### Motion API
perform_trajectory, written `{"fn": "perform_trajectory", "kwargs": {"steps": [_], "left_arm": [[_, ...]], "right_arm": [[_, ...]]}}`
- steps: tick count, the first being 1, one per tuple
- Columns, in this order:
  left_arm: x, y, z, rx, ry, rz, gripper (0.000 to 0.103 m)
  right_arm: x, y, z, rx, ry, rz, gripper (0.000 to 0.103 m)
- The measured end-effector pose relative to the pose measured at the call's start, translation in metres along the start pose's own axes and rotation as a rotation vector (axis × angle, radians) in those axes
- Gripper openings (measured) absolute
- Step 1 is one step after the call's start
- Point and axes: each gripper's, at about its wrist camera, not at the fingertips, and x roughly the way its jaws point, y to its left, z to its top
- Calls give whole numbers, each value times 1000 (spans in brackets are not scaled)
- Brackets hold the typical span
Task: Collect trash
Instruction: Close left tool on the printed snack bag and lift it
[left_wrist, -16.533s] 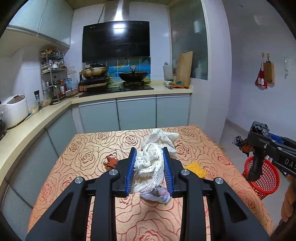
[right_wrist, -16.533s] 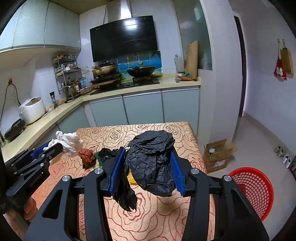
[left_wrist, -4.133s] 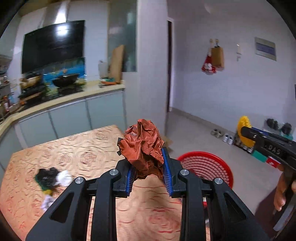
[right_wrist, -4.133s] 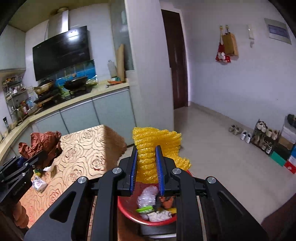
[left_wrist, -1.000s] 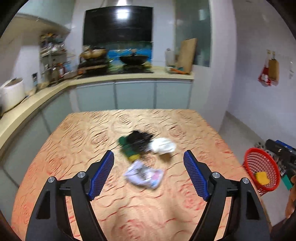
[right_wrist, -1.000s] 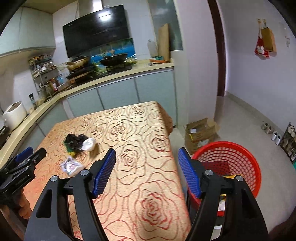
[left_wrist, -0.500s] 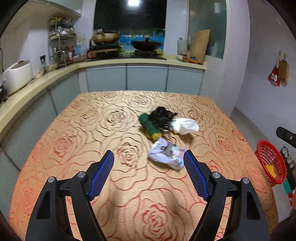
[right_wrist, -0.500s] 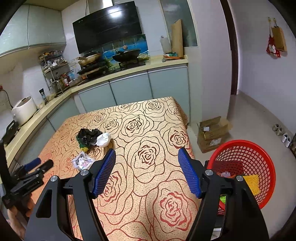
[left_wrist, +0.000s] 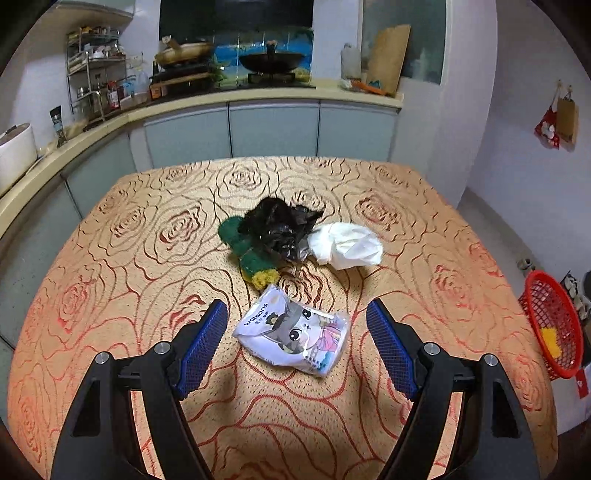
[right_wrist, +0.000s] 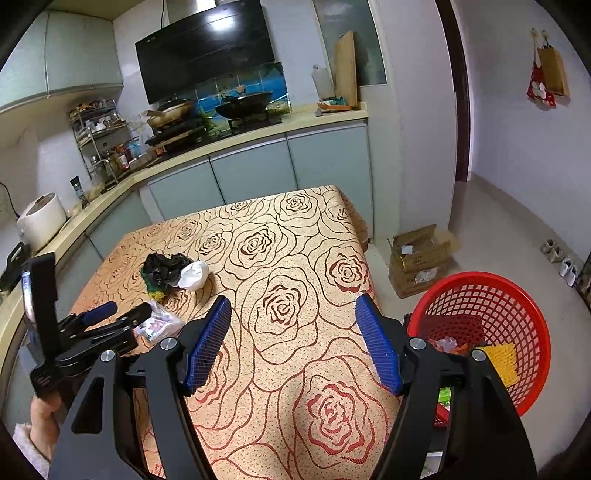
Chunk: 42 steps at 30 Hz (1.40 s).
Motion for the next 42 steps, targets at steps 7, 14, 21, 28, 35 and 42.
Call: {"fn": "perform_trajectory", "kwargs": {"steps": [7, 14, 21, 28, 35, 42], "left_arm": [[27, 6, -2, 3, 63, 48, 75], [28, 13, -4, 17, 67, 72, 75], [22, 26, -11, -11, 70, 58, 68], [17, 31, -18, -18, 61, 34, 63], [13, 32, -27, 8, 58, 8, 56], [6, 33, -30, 24, 50, 16, 48]], "right_arm": [[12, 1, 5, 6, 17, 17, 68], [23, 10, 7, -6, 31, 39, 68], [39, 24, 6, -35, 69, 62, 68], [49, 49, 9, -75, 74, 92, 68], [66, 65, 11, -95, 104, 103, 68], [87, 81, 12, -134, 136, 108, 68]]}}
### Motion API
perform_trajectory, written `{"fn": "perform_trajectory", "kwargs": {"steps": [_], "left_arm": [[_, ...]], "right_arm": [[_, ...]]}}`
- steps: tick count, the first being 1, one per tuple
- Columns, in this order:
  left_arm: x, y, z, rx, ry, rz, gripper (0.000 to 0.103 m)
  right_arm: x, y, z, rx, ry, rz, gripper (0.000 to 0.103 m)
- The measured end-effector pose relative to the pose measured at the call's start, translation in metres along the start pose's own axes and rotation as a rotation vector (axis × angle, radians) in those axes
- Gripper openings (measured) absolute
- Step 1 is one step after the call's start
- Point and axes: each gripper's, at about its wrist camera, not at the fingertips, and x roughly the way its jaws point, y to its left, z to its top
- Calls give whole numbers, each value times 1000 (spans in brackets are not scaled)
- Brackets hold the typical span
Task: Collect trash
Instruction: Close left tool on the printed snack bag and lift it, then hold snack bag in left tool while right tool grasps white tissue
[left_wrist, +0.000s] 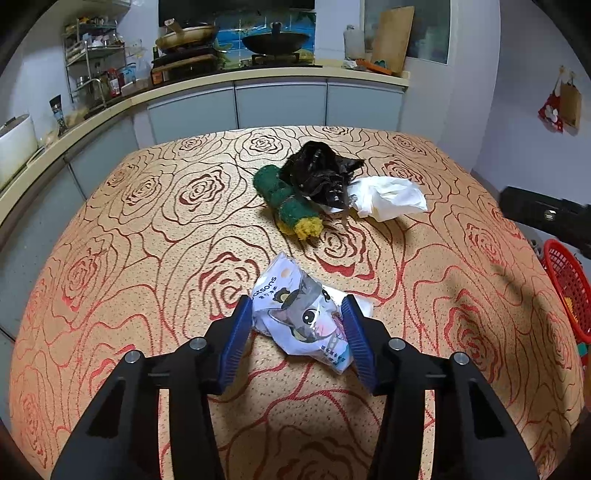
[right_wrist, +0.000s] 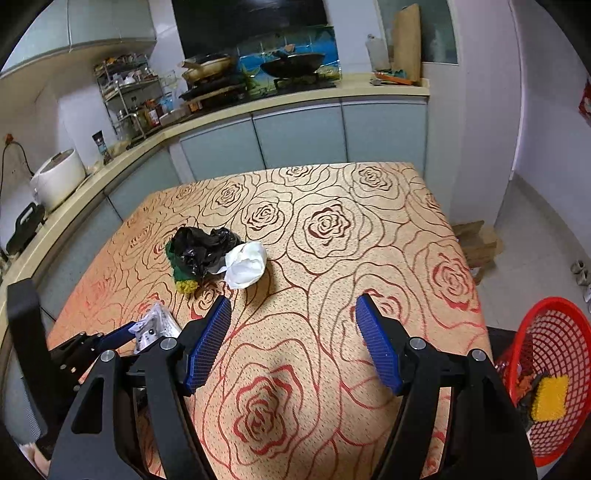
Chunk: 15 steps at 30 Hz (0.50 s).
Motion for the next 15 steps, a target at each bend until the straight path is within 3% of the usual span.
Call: {"fn": "perform_trajectory", "kwargs": {"steps": [15], "left_arm": [[-45, 37, 11, -67, -140, 71, 48]], "right_arm": [[56, 33, 19, -101, 45, 26, 68]]}}
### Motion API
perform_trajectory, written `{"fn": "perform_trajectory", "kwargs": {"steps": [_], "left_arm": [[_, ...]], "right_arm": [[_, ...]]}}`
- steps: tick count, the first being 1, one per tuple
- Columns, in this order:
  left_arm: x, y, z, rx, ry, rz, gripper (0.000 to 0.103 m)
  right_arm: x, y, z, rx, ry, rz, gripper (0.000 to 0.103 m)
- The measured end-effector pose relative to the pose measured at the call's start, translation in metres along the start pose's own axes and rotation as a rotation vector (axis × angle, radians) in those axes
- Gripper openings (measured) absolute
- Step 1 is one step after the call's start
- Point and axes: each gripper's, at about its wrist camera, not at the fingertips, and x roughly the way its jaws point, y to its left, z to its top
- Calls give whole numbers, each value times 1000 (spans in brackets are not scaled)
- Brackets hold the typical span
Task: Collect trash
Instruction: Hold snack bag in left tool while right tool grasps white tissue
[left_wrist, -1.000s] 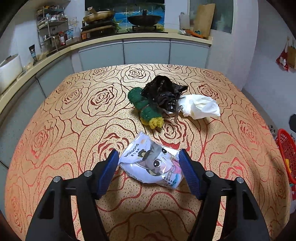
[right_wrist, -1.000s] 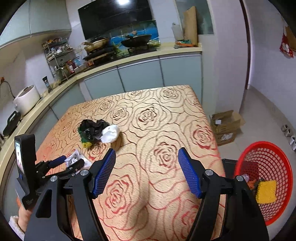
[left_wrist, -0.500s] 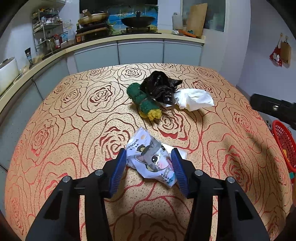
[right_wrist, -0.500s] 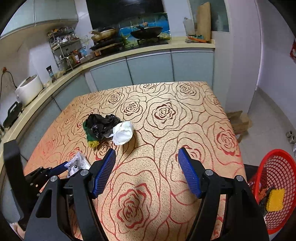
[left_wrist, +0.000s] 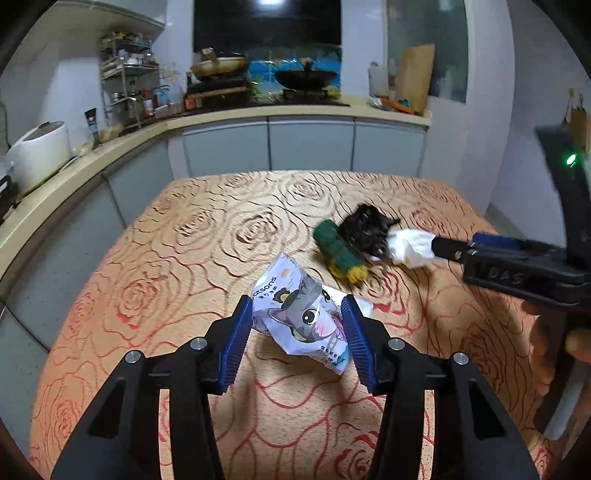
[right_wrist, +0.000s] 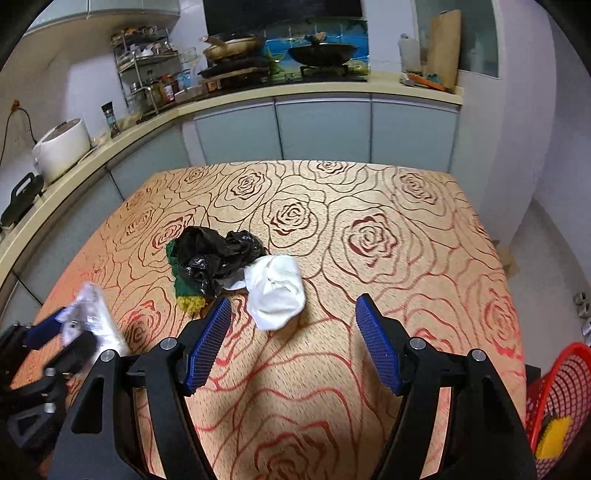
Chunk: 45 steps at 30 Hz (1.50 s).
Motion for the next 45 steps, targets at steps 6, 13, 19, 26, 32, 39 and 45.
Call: {"fn": "perform_trajectory", "kwargs": {"steps": [6, 13, 19, 26, 32, 39, 45], "left_arm": [[-8, 17, 3, -44, -21, 24, 48], [-10, 28, 5, -55, -22, 36, 48], [-11, 31, 3, -57, -25, 45, 48], [-10, 32, 2, -55, -21, 49, 48], [-12, 29, 0, -44, -26, 54, 48], [-20, 22, 2, -37, -43, 50, 48], [-32, 17, 6, -27, -67, 46, 48]], "right_arm": [[30, 9, 10, -46, 54, 10, 68], [58, 9, 18, -60, 112, 23, 62], [74, 11, 17, -68, 169, 55, 39], [62, 10, 11, -59, 159, 69, 32], [33, 5, -2, -39, 114, 56, 31], [-5, 2, -10, -20, 46, 50, 31], [-39, 4, -14, -5, -16, 60, 31]]}}
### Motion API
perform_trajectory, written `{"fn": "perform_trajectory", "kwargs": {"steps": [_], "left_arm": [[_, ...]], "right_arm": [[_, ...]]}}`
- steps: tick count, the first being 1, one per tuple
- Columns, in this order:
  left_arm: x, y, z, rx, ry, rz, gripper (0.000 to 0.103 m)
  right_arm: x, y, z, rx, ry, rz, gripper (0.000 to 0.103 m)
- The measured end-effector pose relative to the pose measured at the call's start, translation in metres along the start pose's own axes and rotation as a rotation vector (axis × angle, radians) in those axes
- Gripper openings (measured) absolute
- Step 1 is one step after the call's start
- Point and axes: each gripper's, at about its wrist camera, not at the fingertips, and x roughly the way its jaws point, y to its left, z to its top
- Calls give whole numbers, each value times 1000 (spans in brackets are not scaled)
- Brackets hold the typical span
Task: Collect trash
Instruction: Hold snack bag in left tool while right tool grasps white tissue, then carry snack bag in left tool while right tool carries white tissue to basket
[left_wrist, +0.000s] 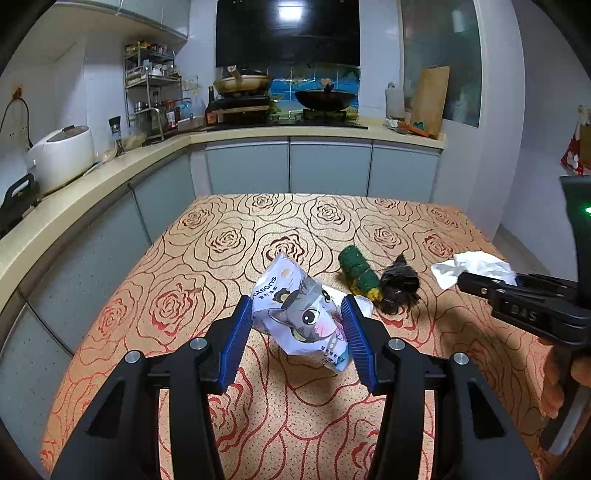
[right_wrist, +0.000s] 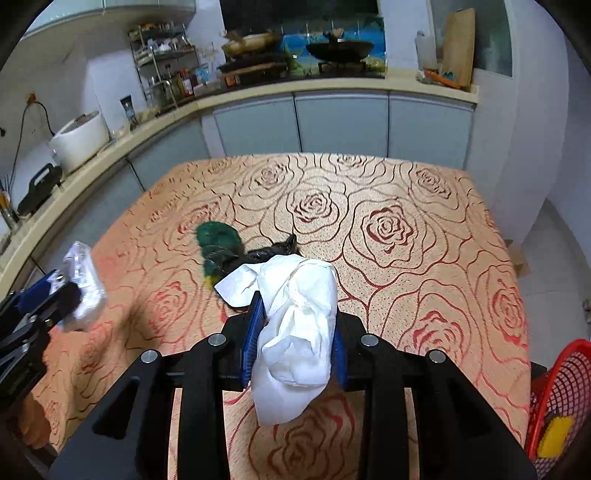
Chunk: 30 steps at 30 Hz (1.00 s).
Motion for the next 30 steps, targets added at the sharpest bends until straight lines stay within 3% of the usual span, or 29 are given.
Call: {"fn": "perform_trajectory", "kwargs": {"steps": [15, 30], "left_arm": [[-38, -17, 21, 21, -93, -26, 48], [-61, -51, 40, 52, -167, -94, 48]], "right_arm": [[-87, -5, 3, 34, -175, -27, 31], [-141, -30, -11, 87, -267, -106, 31]]}}
